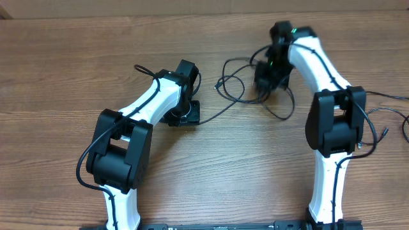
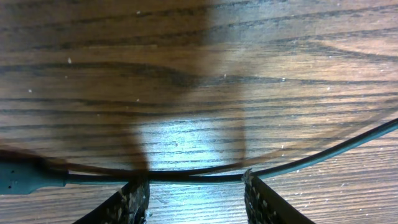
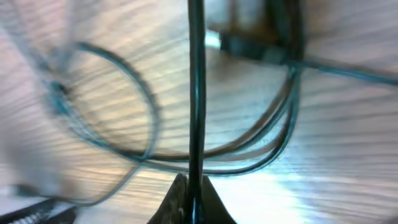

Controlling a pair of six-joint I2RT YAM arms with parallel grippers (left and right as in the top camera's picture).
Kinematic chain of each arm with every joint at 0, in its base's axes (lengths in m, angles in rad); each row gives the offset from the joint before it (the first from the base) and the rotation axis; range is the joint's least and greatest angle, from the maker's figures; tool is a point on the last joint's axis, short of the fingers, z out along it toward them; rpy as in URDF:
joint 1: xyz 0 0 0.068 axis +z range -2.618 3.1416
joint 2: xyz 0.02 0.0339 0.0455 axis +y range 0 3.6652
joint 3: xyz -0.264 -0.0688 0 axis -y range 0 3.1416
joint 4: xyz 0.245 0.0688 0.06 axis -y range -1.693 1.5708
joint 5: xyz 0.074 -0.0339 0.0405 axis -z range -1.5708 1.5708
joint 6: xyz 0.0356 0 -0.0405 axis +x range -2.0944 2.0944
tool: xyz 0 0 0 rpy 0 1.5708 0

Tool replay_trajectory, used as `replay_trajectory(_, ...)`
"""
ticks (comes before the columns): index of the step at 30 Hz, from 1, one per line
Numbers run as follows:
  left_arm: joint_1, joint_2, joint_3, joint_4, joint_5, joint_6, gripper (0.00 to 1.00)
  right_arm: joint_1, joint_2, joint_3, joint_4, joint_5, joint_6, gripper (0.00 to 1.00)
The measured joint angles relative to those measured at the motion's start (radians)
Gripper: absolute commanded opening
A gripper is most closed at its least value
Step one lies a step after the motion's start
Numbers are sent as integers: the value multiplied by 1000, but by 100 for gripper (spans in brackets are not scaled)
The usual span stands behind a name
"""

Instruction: Untangle cables

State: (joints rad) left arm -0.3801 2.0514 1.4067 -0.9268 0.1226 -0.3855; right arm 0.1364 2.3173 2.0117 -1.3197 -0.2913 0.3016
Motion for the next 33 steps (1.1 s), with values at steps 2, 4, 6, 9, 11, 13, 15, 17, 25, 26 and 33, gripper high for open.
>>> replay_trajectory(2, 0, 0, 0, 0, 0, 0, 50, -31, -3, 131, -51, -10, -7, 4)
replay_trajectory(4, 0, 0, 0, 0, -1, 0, 51, -72, -13, 259, -89, -17, -9, 4)
replay_trajectory(6, 0, 0, 0, 0, -1, 0, 51, -130, -36, 404, -124, -19, -10, 4)
replay_trajectory(9, 0, 0, -1, 0, -1, 0, 51, -229, -77, 607, -150, -19, 6, 4)
replay_trajectory(11, 0, 0, -1, 0, -1, 0, 51, -310, -116, 739, -163, -19, 40, 4)
replay_trajectory(13, 0, 0, -1, 0, -1, 0, 51, -388, -151, 844, -165, -19, 80, 4)
replay_trajectory(15, 0, 0, -1, 0, -1, 0, 51, -462, -182, 923, -166, -18, 120, 4)
replay_trajectory(17, 0, 0, -1, 0, -1, 0, 51, -540, -209, 994, -170, -19, 170, 4)
replay_trajectory(25, 0, 0, -1, 0, -1, 0, 51, -754, -219, 1055, -189, -19, 336, 4)
replay_trajectory(26, 0, 0, -1, 0, -1, 0, 51, -791, -214, 1055, -189, -18, 368, 3)
replay_trajectory(33, 0, 0, -1, -1, -1, 0, 51, -920, -211, 1054, -209, -6, 465, 4)
